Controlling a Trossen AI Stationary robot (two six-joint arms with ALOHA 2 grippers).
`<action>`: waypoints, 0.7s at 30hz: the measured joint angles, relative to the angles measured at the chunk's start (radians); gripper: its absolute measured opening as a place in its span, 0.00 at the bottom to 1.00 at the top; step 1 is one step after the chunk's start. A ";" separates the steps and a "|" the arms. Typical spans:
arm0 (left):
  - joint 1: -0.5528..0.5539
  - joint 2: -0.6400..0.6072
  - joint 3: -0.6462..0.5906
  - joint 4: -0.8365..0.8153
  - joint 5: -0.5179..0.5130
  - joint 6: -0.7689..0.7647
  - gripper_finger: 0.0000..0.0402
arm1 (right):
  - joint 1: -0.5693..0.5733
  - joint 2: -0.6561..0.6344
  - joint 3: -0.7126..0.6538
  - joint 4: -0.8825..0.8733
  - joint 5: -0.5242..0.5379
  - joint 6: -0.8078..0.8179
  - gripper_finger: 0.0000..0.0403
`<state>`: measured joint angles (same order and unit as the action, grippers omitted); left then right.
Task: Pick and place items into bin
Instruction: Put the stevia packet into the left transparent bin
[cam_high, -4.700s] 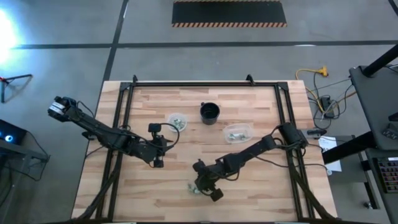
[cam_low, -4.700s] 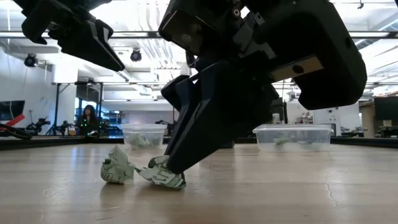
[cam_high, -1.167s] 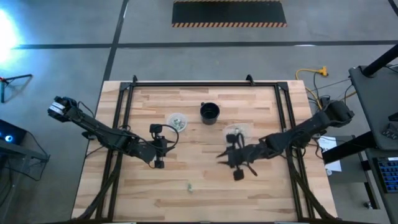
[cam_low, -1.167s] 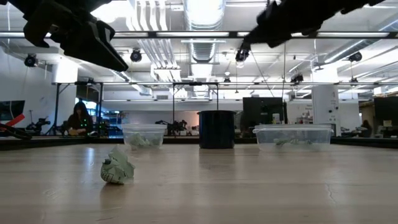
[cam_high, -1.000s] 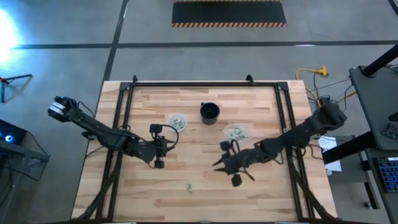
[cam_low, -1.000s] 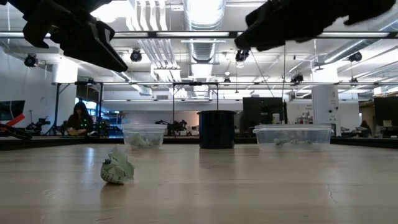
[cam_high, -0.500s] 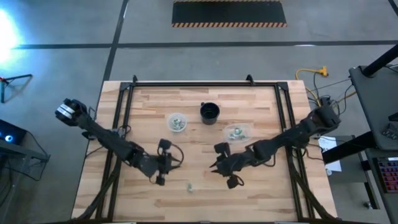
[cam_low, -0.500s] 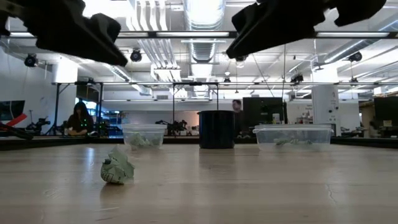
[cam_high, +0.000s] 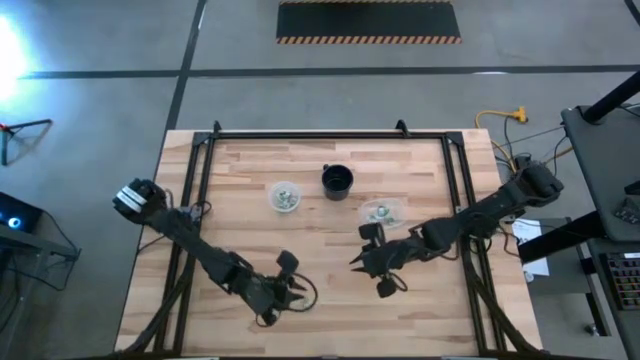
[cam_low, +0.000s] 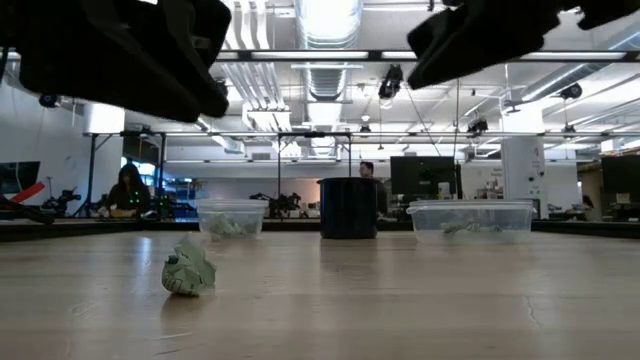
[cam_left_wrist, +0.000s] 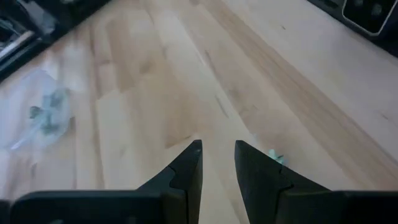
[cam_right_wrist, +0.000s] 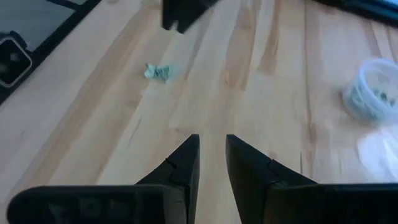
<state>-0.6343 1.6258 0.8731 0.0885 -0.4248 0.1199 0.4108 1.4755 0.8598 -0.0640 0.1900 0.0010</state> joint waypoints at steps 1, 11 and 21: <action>-0.001 0.019 0.014 -0.008 0.003 0.000 0.19 | 0.002 -0.017 -0.012 -0.009 0.001 0.012 0.17; -0.005 0.136 0.136 -0.231 -0.001 0.027 0.19 | 0.028 -0.170 -0.103 0.005 0.024 0.079 0.16; -0.009 0.157 0.157 -0.280 0.003 0.054 0.19 | 0.057 -0.199 -0.129 0.017 0.075 0.072 0.16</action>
<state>-0.6437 1.7832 1.0301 -0.1918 -0.4222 0.1736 0.4675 1.2763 0.7307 -0.0474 0.2653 0.0731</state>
